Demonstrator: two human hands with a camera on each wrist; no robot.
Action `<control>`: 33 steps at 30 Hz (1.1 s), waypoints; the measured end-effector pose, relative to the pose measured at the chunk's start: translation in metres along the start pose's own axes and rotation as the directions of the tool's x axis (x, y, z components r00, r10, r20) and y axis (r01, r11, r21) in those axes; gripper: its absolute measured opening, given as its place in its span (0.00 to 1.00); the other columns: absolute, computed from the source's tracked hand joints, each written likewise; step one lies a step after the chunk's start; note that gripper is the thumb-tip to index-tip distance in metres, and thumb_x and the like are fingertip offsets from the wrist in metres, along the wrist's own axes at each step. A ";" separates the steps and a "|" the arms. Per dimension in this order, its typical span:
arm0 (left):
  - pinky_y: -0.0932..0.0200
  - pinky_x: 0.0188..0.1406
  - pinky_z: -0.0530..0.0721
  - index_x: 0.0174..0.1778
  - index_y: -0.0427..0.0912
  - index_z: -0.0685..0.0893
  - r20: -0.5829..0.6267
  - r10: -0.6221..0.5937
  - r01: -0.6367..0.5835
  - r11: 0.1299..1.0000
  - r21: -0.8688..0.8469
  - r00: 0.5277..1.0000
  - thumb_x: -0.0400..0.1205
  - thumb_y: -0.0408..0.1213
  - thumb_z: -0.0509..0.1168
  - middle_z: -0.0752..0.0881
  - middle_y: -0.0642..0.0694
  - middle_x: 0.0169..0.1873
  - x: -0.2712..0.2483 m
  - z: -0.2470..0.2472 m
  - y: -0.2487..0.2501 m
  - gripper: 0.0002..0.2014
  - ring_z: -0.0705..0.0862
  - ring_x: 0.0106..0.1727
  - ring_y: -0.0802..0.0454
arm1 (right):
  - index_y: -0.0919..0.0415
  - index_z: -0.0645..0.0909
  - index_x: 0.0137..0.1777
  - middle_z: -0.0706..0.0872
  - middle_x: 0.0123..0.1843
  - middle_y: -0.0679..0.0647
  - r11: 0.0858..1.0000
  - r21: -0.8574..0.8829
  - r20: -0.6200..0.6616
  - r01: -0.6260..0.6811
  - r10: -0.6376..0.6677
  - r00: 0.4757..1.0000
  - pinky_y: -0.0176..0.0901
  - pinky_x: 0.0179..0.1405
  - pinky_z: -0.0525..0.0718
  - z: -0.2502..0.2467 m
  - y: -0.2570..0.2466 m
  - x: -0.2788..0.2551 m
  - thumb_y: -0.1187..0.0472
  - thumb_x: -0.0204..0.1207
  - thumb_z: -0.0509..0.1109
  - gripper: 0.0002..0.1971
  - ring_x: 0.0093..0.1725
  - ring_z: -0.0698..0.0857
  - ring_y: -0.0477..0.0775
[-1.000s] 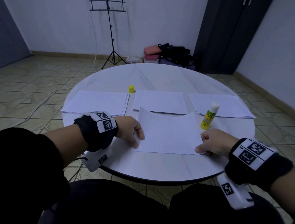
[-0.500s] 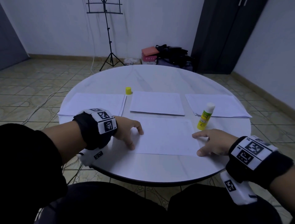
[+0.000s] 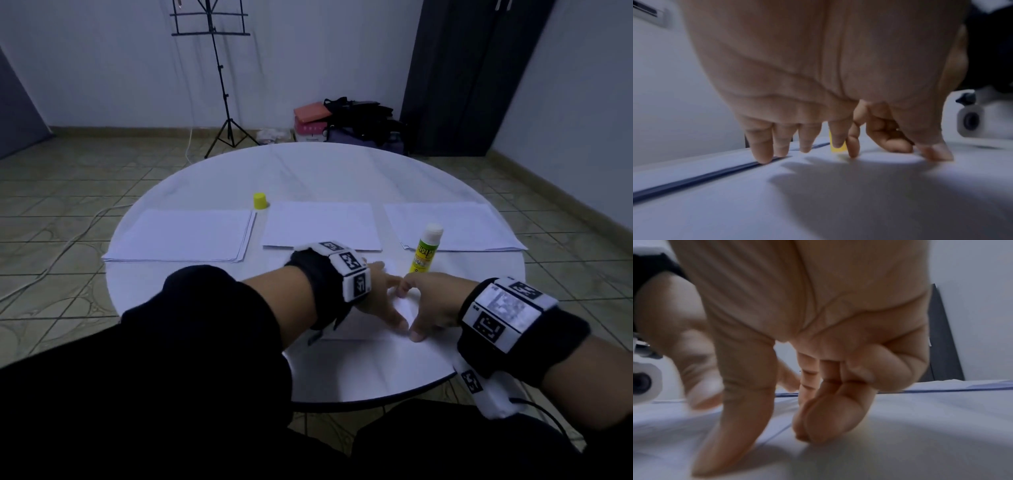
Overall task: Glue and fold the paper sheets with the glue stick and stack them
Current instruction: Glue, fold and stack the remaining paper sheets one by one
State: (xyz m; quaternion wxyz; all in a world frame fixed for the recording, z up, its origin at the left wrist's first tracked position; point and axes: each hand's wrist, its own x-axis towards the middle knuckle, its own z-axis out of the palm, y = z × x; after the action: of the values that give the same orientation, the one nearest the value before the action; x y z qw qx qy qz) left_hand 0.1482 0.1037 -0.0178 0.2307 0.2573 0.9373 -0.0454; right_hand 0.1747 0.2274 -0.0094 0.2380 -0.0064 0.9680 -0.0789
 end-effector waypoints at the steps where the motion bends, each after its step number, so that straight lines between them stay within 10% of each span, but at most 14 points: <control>1: 0.44 0.76 0.60 0.84 0.56 0.53 0.010 0.013 -0.013 1.000 0.005 1.000 0.76 0.64 0.65 0.57 0.42 0.81 0.001 0.002 0.000 0.43 0.58 0.81 0.41 | 0.51 0.70 0.70 0.73 0.39 0.46 1.000 0.005 0.002 -0.001 0.001 1.000 0.33 0.26 0.72 -0.001 0.001 0.000 0.62 0.64 0.81 0.35 0.32 0.75 0.43; 18: 0.42 0.78 0.64 0.83 0.45 0.51 0.081 -0.237 0.229 0.968 0.099 0.968 0.59 0.66 0.77 0.54 0.52 0.83 -0.070 0.033 -0.132 0.63 0.60 0.81 0.47 | 0.53 0.68 0.72 0.76 0.48 0.45 0.968 -0.230 0.075 0.102 -0.087 0.993 0.34 0.36 0.78 -0.001 -0.031 -0.007 0.64 0.70 0.75 0.31 0.48 0.80 0.50; 24: 0.39 0.81 0.55 0.84 0.48 0.41 0.100 -0.238 0.229 0.968 0.100 0.966 0.62 0.68 0.74 0.44 0.50 0.84 -0.082 0.043 -0.136 0.64 0.48 0.84 0.47 | 0.54 0.74 0.71 0.71 0.73 0.56 0.831 -0.356 0.147 0.428 -0.402 0.904 0.53 0.69 0.75 0.024 -0.097 0.000 0.60 0.73 0.70 0.25 0.70 0.73 0.60; 29: 0.40 0.82 0.51 0.83 0.47 0.33 0.099 -0.271 0.268 0.963 0.039 0.958 0.60 0.69 0.75 0.39 0.53 0.84 -0.089 0.054 -0.144 0.69 0.42 0.84 0.49 | 0.55 0.63 0.78 0.65 0.76 0.57 0.823 -0.402 0.213 0.402 -0.343 0.915 0.55 0.71 0.71 0.016 -0.106 0.005 0.53 0.68 0.78 0.40 0.75 0.68 0.63; 33: 0.41 0.79 0.57 0.83 0.43 0.45 0.064 -0.235 0.230 0.970 0.073 0.970 0.59 0.70 0.75 0.50 0.51 0.82 -0.090 0.052 -0.143 0.66 0.51 0.82 0.48 | 0.56 0.61 0.79 0.66 0.75 0.56 0.897 -0.355 0.169 0.262 -0.214 0.962 0.53 0.73 0.69 -0.003 -0.070 0.013 0.47 0.62 0.82 0.48 0.76 0.67 0.61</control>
State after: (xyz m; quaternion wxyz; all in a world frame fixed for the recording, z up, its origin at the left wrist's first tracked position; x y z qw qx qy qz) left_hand 0.1659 -0.0724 -0.0281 0.2491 0.1511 0.9501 -0.1118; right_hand 0.1595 0.1586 -0.0017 0.2813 -0.1751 0.9402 0.0791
